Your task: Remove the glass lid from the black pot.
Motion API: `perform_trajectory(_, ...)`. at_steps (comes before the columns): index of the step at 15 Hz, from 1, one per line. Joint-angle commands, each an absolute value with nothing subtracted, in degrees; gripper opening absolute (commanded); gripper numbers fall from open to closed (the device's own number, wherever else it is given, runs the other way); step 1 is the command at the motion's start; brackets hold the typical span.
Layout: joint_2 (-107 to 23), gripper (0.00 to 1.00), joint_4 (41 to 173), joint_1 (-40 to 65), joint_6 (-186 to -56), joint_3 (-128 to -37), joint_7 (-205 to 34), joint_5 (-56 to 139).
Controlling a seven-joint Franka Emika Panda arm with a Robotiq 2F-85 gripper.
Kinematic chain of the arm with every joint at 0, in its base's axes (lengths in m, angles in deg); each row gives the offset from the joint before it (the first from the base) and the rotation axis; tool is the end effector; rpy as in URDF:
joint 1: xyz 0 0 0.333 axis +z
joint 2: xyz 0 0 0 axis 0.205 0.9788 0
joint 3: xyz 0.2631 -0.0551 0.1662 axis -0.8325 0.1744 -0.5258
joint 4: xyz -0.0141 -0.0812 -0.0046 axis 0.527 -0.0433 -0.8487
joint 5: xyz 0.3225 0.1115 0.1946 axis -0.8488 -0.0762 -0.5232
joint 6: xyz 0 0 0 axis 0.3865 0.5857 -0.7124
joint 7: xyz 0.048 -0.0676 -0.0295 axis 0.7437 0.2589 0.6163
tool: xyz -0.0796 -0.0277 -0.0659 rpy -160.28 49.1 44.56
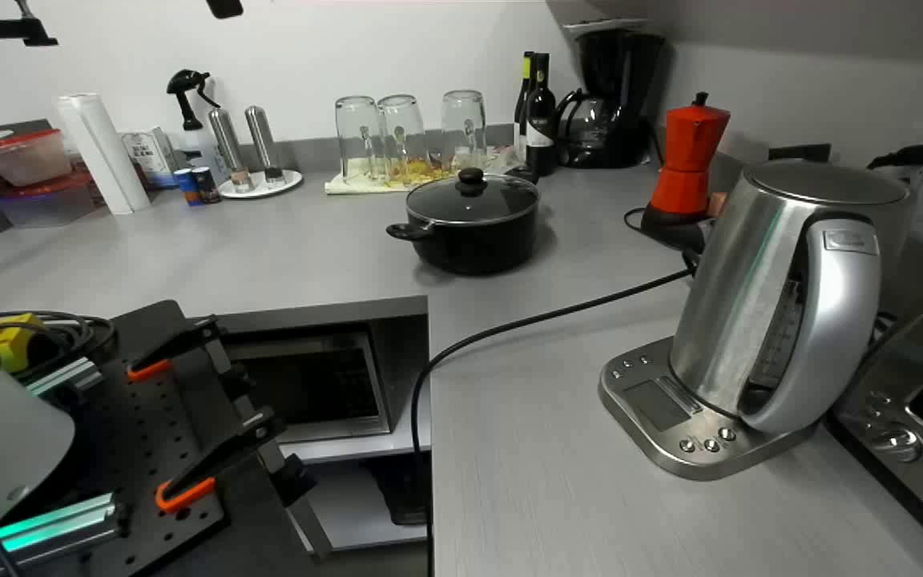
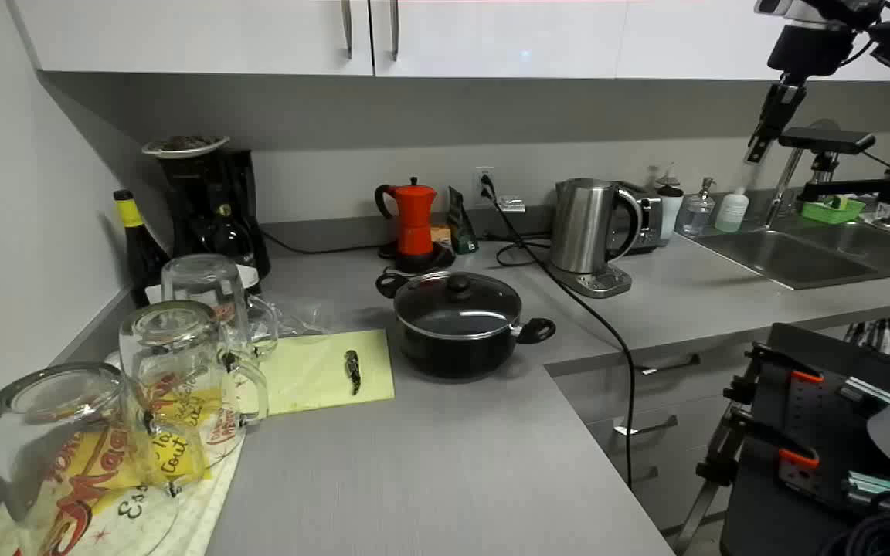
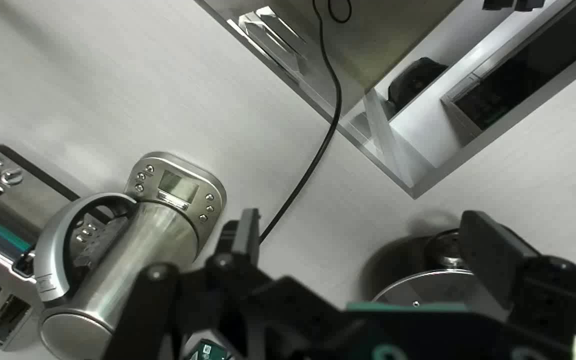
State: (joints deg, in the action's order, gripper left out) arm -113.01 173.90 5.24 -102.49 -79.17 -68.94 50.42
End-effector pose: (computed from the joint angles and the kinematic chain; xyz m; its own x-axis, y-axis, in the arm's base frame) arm 0.2797 -0.0797 0.4750 0.9821 0.0985 0.1607 0.0765 -0.9875 0.1376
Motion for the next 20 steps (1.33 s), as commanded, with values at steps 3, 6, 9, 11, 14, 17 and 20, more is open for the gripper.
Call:
perform_trajectory(3, -112.89, 1.0, 173.75, 5.64, -102.23, -78.88, -69.22, 50.7)
perform_trajectory(6, -112.85, 1.0, 173.75, 5.64, -102.23, -78.88, -69.22, 50.7)
perform_trajectory(9, -111.4, 1.0, 173.03, 6.08, -103.27, -79.07, -68.6, 51.26)
perform_trajectory(11, -108.96, 1.0, 171.59, 7.3, -104.39, -79.07, -67.71, 51.14)
perform_trajectory(14, -104.2, 1.0, 168.76, 9.52, -106.69, -79.18, -66.37, 50.62)
perform_trajectory(17, -97.89, 1.0, 165.21, 11.78, -108.81, -79.7, -65.26, 50.22)
perform_trajectory(20, -91.22, 1.0, 160.84, 13.92, -109.93, -79.68, -63.22, 49.51)
